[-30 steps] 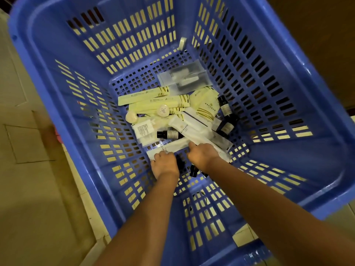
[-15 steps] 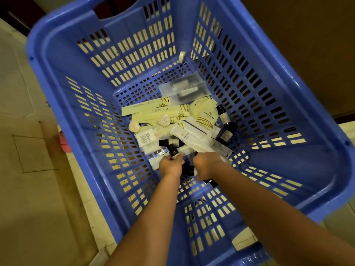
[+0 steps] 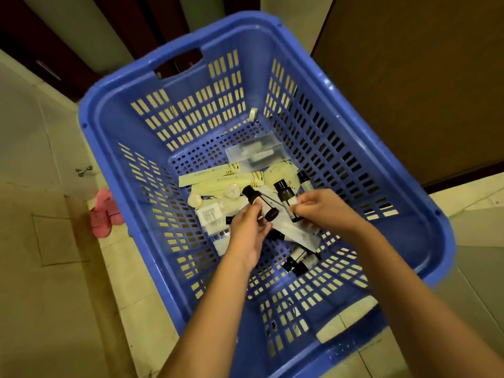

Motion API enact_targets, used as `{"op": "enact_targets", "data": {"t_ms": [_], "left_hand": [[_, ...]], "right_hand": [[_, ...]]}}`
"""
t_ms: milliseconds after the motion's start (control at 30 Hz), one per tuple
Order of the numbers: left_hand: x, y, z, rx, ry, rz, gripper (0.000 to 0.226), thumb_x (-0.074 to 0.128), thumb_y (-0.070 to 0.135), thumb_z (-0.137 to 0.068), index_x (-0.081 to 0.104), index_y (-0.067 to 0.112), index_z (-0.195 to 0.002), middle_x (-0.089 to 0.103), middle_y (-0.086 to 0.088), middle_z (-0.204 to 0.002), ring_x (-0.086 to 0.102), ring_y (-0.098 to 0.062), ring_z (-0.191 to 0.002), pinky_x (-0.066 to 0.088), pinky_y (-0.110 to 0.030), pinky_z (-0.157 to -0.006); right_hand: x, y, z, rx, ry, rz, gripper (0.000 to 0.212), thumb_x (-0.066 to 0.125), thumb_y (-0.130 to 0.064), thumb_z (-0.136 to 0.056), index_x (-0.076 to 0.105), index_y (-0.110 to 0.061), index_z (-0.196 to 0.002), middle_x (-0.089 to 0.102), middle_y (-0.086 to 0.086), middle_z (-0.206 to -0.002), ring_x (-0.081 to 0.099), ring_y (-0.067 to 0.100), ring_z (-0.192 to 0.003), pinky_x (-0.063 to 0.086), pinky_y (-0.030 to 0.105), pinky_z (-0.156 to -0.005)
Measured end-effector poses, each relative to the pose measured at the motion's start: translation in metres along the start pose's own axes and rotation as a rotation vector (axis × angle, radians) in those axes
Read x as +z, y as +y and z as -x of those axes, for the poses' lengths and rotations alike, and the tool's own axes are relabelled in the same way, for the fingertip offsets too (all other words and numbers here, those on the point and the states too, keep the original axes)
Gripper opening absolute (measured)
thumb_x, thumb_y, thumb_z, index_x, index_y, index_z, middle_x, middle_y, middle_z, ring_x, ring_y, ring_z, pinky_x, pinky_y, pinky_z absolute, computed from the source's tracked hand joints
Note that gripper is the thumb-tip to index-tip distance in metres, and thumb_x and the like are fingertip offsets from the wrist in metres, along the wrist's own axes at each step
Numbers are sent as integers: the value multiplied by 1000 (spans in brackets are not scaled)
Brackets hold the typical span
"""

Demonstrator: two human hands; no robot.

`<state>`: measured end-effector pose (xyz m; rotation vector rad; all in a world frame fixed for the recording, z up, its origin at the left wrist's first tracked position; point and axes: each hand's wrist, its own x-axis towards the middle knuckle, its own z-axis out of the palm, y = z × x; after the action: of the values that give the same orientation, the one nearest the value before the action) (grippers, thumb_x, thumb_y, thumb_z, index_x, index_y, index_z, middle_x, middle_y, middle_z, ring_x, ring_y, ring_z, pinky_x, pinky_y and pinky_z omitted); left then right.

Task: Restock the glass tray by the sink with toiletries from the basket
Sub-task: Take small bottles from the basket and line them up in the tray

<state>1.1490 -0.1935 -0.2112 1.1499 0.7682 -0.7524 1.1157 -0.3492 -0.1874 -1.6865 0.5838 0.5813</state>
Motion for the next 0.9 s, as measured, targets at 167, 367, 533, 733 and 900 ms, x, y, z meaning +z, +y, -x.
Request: {"op": "enact_targets", "data": {"t_ms": [167, 367, 533, 733, 900], "left_hand": [[11, 24, 36, 33, -267, -9, 8, 49, 13, -96, 56, 13, -92, 65, -8, -104, 62, -18, -90, 54, -31, -78], [9, 37, 69, 67, -395, -99, 16, 48, 0, -93, 57, 9, -102, 67, -8, -96, 64, -19, -91, 58, -28, -73], [6, 43, 96, 83, -445, -194, 20, 48, -5, -91, 57, 7, -105, 68, -10, -97, 67, -19, -86, 58, -25, -74], [5, 48, 131, 114, -492, -342, 12, 54, 3, -91, 57, 7, -103, 67, -13, -101, 66, -20, -86, 58, -24, -72], [3, 49, 157, 123, -525, -432, 19, 58, 3, -89, 50, 7, -106, 67, -10, -98, 66, -18, -84, 58, -24, -68]], "right_hand": [[1, -18, 27, -68, 120, -111, 11, 65, -13, -85, 58, -4, -85, 55, 4, -62, 49, 2, -50, 44, 14, -57], [11, -33, 60, -52, 281, -192, 21, 73, -17, -80, 59, -11, -95, 60, 3, -80, 57, 12, -69, 50, 23, -63], [22, -46, 90, -41, 249, -136, 49, 76, -14, -76, 56, -7, -120, 61, 8, -86, 62, 22, -84, 52, 39, -86], [39, -58, 134, -50, 276, -183, 26, 75, -11, -76, 60, -12, -97, 64, -3, -82, 62, 13, -77, 52, 27, -73], [48, -62, 178, -44, 387, -280, 28, 76, -12, -76, 59, -11, -99, 64, -1, -82, 61, 9, -73, 51, 19, -67]]}}
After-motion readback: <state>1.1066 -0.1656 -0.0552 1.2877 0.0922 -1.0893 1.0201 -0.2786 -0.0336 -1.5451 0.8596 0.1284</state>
